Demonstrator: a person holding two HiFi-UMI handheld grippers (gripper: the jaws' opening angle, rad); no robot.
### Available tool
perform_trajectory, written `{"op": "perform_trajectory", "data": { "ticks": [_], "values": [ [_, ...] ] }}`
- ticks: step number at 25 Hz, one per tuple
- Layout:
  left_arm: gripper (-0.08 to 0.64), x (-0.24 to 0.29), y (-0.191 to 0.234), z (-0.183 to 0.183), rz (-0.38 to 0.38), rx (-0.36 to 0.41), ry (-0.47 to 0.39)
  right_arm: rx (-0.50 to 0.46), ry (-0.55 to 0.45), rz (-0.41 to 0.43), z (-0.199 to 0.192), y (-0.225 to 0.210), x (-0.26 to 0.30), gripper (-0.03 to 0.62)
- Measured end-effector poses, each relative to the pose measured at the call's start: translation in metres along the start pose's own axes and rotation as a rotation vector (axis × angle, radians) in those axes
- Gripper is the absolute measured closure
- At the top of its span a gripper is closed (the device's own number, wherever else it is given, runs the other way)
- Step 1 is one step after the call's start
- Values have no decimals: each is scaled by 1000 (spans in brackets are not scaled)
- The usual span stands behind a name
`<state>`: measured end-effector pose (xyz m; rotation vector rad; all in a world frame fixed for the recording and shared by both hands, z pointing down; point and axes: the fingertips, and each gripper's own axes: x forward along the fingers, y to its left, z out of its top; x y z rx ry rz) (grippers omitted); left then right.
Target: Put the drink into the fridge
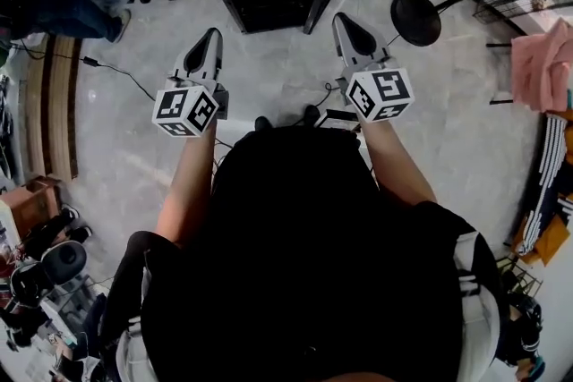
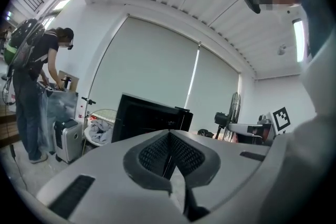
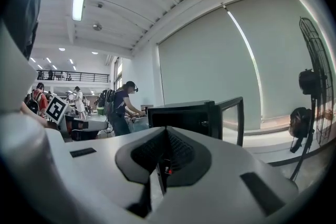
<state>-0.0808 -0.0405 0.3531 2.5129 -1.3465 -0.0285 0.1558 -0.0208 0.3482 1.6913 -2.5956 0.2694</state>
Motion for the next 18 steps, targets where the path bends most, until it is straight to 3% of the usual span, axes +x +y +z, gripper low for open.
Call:
{"op": "perform_trajectory", "data": {
  "ticks": [18],
  "values": [
    [545, 11, -10, -6, -26, -5, 39, -4, 48, -26, -27, -24, -6, 571]
  ]
}}
